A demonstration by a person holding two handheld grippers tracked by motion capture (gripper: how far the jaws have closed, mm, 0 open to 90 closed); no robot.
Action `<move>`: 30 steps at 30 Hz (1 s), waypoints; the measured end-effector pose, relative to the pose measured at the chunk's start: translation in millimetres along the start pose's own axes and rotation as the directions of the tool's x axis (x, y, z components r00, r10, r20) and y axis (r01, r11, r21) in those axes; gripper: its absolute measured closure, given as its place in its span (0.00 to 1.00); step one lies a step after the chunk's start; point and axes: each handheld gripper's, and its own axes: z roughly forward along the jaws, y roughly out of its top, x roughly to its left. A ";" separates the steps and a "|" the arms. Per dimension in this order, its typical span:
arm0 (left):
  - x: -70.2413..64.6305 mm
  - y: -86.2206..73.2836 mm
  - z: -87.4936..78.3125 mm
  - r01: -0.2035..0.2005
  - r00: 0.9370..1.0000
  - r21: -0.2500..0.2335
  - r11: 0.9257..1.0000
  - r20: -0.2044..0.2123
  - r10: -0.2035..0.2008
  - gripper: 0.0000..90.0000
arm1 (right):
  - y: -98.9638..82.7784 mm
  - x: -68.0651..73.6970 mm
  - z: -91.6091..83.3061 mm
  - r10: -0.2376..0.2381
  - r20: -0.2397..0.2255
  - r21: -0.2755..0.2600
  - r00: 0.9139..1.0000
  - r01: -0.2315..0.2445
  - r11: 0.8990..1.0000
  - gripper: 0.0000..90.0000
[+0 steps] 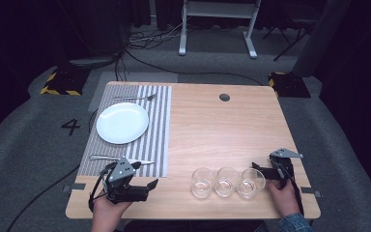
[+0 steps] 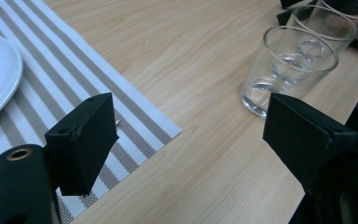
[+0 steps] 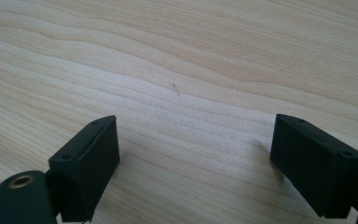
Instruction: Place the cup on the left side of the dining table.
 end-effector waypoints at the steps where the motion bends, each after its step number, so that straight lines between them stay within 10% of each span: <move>1: -0.8 1.0 1.1 -0.007 1.000 0.002 1.000 0.002 0.007 0.20 | 0.0 0.0 0.0 0.000 0.000 0.000 1.000 0.000 1.000 0.18; 11: -11.9 14.8 10.7 -0.042 0.998 0.024 0.999 0.047 0.041 0.19 | 0.0 0.1 0.0 0.000 0.000 0.000 1.000 0.000 1.000 0.17; 30: -49.1 41.5 24.8 -0.128 0.973 0.030 0.991 0.195 0.120 0.17 | -0.1 0.1 0.0 0.000 0.000 0.000 1.000 0.000 1.000 0.17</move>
